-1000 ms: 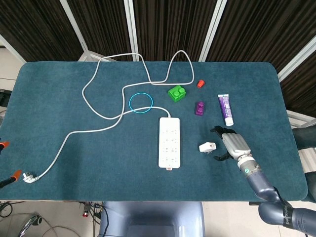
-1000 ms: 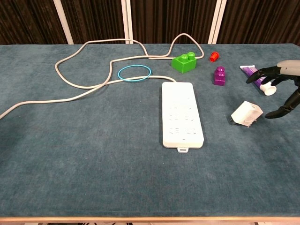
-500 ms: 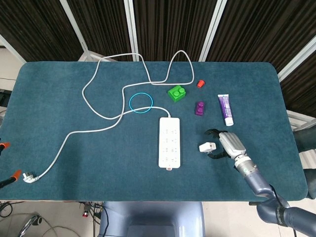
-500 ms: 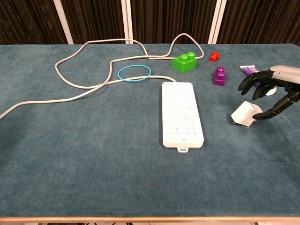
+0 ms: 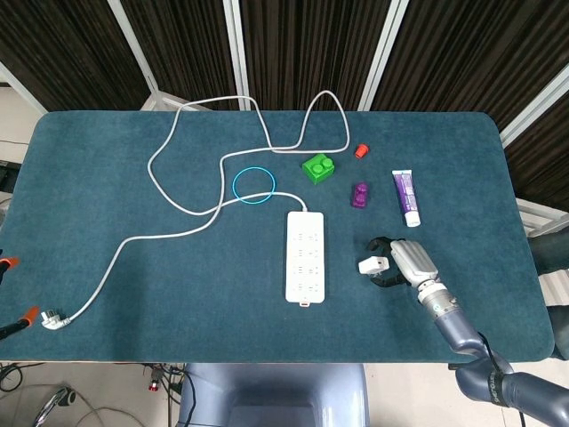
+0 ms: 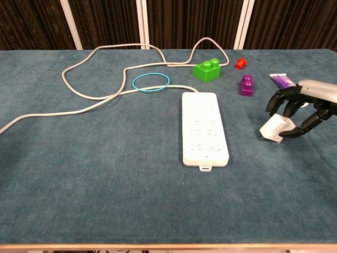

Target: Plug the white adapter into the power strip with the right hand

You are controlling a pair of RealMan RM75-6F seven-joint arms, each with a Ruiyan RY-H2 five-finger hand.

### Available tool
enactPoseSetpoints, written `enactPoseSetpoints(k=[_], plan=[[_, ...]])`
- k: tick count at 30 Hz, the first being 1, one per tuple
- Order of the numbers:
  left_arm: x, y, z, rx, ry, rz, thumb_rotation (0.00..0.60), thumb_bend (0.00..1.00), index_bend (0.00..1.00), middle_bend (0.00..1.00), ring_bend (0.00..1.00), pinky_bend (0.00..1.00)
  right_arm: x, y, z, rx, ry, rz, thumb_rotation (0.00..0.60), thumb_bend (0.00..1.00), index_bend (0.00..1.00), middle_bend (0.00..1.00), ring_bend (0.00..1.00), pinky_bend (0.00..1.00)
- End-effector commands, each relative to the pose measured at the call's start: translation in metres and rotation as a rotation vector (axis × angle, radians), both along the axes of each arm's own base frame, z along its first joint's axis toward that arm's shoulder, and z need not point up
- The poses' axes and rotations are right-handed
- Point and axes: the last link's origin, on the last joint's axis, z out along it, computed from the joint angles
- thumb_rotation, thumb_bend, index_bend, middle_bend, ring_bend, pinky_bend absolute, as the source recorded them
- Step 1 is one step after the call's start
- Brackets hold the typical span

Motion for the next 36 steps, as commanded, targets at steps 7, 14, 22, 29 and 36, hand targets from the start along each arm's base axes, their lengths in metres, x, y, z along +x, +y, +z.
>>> enactPoseSetpoints(k=[7, 14, 22, 29, 36], plan=[[0.0005, 0.0002, -0.001, -0.003, 0.004, -0.001, 0.6, 0.13, 0.26, 0.1, 0.04, 0.07, -0.004, -0.0024, -0.0022, -0.018, 0.012, -0.02, 0.6, 0.32, 0.41, 0.39, 0.45, 0.34], [0.001, 0.0003, -0.0023, -0.007, 0.009, -0.001, 0.6, 0.13, 0.26, 0.1, 0.04, 0.08, -0.0068, -0.0013, -0.0044, -0.013, 0.015, -0.026, 0.6, 0.33, 0.44, 0.41, 0.46, 0.35], [0.0013, 0.0004, -0.003, -0.006, 0.012, -0.001, 0.6, 0.13, 0.26, 0.1, 0.04, 0.08, -0.0087, -0.0019, -0.0067, -0.012, 0.021, -0.026, 0.6, 0.33, 0.46, 0.42, 0.47, 0.35], [0.0014, 0.0005, -0.0037, -0.009, 0.015, -0.001, 0.6, 0.13, 0.26, 0.1, 0.04, 0.08, -0.0096, -0.0037, -0.0089, -0.021, 0.025, -0.032, 0.6, 0.34, 0.5, 0.46, 0.51, 0.37], [0.0016, 0.0004, -0.0036, -0.007, 0.016, -0.002, 0.6, 0.13, 0.27, 0.1, 0.04, 0.08, -0.0099, -0.0042, -0.0108, -0.021, 0.029, -0.036, 0.6, 0.4, 0.57, 0.48, 0.53, 0.37]])
